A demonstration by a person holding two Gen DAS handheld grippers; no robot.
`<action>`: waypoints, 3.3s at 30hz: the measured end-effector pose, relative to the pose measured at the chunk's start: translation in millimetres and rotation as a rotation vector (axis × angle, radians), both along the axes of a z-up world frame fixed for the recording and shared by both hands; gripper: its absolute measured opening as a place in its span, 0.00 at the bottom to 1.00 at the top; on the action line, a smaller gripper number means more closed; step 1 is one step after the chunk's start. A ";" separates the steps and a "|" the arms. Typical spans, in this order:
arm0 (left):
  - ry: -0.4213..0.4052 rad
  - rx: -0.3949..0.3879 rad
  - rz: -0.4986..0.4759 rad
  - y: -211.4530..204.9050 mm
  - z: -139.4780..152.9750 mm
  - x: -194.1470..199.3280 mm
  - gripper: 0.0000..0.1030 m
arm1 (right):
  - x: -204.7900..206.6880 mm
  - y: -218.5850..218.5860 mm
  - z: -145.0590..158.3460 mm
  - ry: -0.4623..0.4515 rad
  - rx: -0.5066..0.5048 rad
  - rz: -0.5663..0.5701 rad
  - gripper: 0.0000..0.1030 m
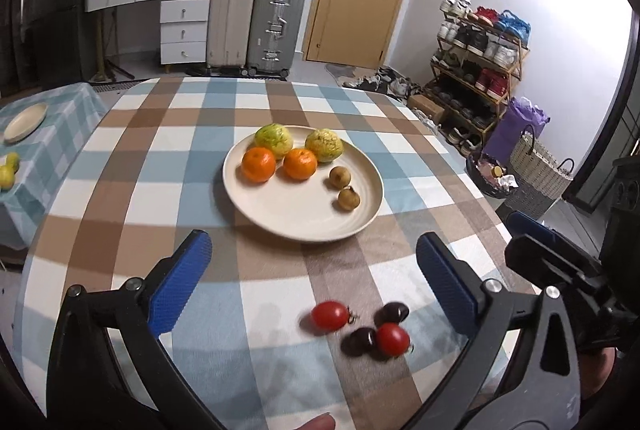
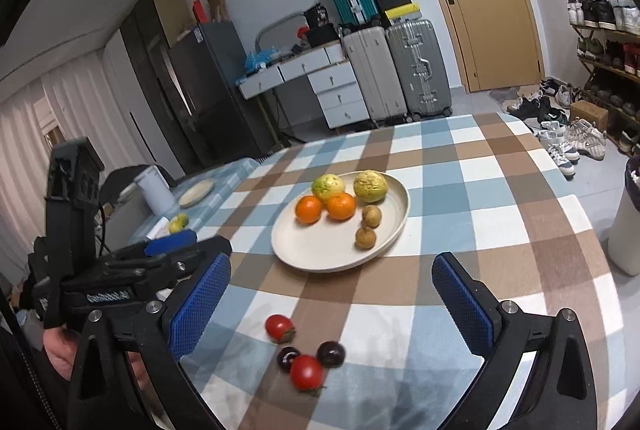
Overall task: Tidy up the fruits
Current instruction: 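Move both tools back toward the tomatoes and plums, then grasp the large red tomato with the right tool, then grasp a dark plum with the left tool while the right tool holds the tomato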
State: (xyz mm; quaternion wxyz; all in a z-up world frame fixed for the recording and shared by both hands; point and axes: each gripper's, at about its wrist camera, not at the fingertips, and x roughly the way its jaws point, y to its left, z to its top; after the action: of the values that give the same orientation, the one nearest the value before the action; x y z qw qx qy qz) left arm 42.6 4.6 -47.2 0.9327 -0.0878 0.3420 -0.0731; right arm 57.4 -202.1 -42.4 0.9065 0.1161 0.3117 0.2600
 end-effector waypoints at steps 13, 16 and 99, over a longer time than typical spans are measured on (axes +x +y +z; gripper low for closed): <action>0.079 -0.015 0.033 13.2 -50.8 -40.4 0.99 | -37.6 15.5 -27.8 0.045 -0.075 0.026 1.00; 0.096 -0.022 0.040 20.3 -60.9 -46.4 0.99 | -42.1 18.3 -41.0 0.076 -0.080 0.033 1.00; 0.302 -0.053 -0.055 -62.0 -100.7 15.4 0.20 | -33.9 -33.0 -64.2 0.048 0.041 0.156 0.27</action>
State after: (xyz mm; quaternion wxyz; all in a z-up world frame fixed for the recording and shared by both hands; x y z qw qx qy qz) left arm 58.0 -57.4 -147.9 0.8656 -0.1131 0.4787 -0.0936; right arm 23.5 -235.1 -106.6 0.8732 0.1164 0.3360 0.3333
